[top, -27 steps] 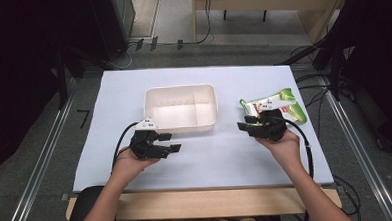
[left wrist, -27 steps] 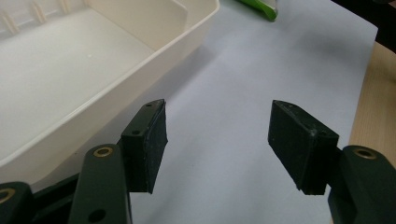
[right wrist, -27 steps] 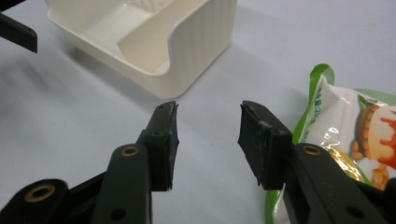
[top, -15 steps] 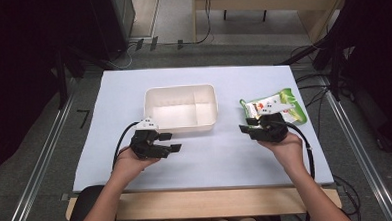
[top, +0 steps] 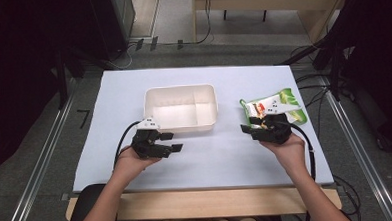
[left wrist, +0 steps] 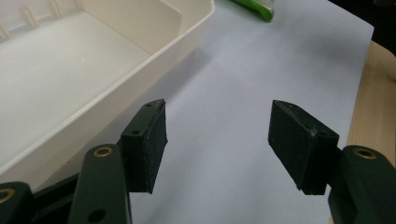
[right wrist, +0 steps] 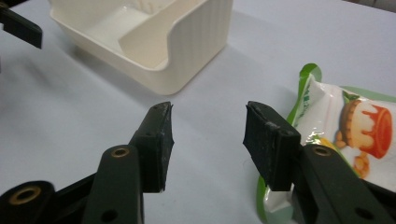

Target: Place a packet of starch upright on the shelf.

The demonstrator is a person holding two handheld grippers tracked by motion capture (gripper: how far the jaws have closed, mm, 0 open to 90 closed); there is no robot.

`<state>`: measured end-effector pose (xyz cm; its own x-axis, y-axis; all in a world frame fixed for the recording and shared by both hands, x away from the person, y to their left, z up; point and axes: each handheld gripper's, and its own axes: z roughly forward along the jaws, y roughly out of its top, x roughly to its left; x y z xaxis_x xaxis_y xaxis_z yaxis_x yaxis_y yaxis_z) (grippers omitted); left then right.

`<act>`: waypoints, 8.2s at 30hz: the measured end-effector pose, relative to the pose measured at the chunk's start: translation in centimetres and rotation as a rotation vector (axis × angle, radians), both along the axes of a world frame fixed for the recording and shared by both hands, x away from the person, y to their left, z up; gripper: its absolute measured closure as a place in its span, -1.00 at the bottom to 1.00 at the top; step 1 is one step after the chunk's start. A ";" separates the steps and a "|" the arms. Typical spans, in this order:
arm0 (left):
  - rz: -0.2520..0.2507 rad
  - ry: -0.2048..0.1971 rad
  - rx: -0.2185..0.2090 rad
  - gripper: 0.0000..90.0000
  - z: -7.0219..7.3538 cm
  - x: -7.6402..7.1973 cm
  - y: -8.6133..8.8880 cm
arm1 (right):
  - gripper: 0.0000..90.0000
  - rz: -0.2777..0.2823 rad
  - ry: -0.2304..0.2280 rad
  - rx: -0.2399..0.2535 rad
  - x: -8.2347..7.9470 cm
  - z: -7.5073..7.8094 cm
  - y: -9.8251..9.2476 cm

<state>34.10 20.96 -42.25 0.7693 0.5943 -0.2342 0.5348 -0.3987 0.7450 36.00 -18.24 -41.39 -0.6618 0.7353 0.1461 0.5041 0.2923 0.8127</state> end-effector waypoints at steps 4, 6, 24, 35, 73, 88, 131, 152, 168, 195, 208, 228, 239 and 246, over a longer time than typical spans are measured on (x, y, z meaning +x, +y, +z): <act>0.001 0.003 0.001 -0.16 0.0 -0.1 0.0 | 0.07 0.009 0.036 -0.021 0.0 0.0 -0.1; -0.001 0.001 0.006 -0.16 0.0 -0.1 0.0 | 0.07 0.011 0.039 -0.012 -0.1 0.0 -0.2; 0.002 0.003 0.002 -0.16 0.0 0.0 0.0 | 0.05 -0.020 0.042 -0.016 -0.4 0.1 -1.5; -0.017 0.004 -0.002 -0.16 0.0 0.3 -0.5 | 0.19 -0.091 0.056 -0.009 -0.9 0.3 -4.5; -0.021 -0.013 -0.004 -0.15 0.2 0.2 -1.0 | 1.00 -0.324 0.235 -0.109 3.5 -5.4 -9.4; -0.017 -0.017 0.002 -0.14 0.2 0.0 -0.8 | 1.00 -0.362 0.241 -0.114 4.8 -6.1 -9.7; 0.017 -0.027 -0.011 -0.14 0.3 -0.7 0.3 | 1.00 -0.162 0.138 -0.062 4.5 -1.9 -3.6; 0.008 -0.028 -0.017 -0.14 0.3 -0.5 0.1 | 1.00 -0.124 0.191 -0.126 5.4 -5.5 -1.4; -0.006 -0.028 -0.018 -0.14 0.4 -0.2 -0.3 | 1.00 -0.223 0.234 -0.108 5.2 -5.4 -6.8; 0.000 -0.018 -0.008 -0.14 0.3 -0.3 -0.2 | 0.72 -0.271 0.170 -0.057 5.8 -0.9 -8.2; 0.024 -0.030 -0.004 -0.14 0.2 -0.7 0.3 | 0.31 -0.268 0.127 -0.024 9.3 0.9 -7.6; 0.022 -0.028 -0.005 -0.14 0.0 -0.8 0.4 | 0.01 -0.352 0.175 -0.039 16.1 -1.2 -8.6; 0.017 -0.027 0.003 -0.14 0.0 -0.6 0.4 | -0.09 -0.408 0.263 -0.052 18.7 -4.4 -9.1; 0.018 -0.030 -0.003 -0.14 0.0 -0.7 0.4 | -0.26 -0.414 0.324 -0.047 20.4 -5.6 -8.8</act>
<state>33.43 21.34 -42.28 0.7653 0.6072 -0.2134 0.5194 -0.3868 0.7620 56.37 -27.02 -46.95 -0.2412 0.9362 0.2556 0.8084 0.0481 0.5867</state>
